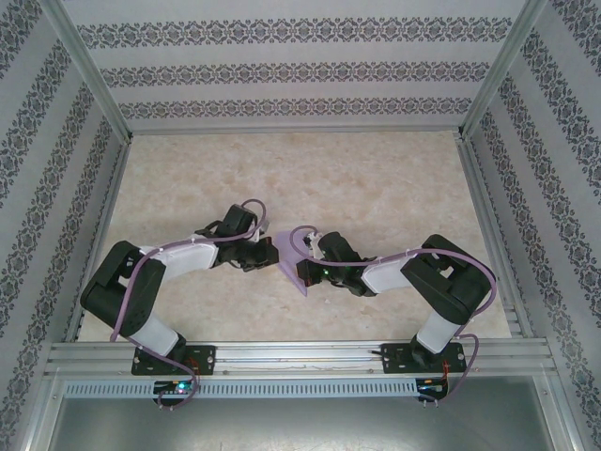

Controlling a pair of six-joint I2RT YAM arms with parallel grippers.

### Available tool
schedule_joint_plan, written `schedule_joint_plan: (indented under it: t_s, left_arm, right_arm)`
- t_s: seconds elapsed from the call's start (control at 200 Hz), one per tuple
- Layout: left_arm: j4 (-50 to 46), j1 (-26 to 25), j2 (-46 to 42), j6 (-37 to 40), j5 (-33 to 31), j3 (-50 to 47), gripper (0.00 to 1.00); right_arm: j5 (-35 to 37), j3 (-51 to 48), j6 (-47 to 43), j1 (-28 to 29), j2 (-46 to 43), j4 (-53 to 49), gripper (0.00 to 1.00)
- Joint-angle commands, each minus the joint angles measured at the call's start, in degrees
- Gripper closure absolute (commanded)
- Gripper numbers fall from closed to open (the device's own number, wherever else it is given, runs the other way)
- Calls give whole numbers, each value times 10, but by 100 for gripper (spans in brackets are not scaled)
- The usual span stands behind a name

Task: Fold a paper plane with a square sheet of paper (fold left side to right side)
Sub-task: Third fold the triangle at the center of the table.

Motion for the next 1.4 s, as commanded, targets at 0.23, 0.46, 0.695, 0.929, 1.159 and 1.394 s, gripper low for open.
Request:
schedule_joint_plan:
  t_s: [0.23,0.46,0.695,0.929,1.159,1.394]
  left_arm:
    - [138,-28,-1,-71,47,-40,95]
    - [158,-45,38,-79,47,-28,95]
    - [163,-48,58,-80,33,-28,95]
    - [133,-47,61,-70,10,-36,95]
    - [130,-47,66,-69,4,-43,95]
    - [123,-47,70,-66,-7,-48,95]
  right_arm:
    - [-8,-17,1,-2,15,-40,100]
    - [-8,-15,0,-2,18,-43,100]
    - [-6,-13,-4,-2,19,-50,100]
    - [-6,-12,-5,-3,21,-51,100]
    - [-6,-12,-6,-3,22,-53,100]
    - [-6,-12,-7,-3,23,-54,100]
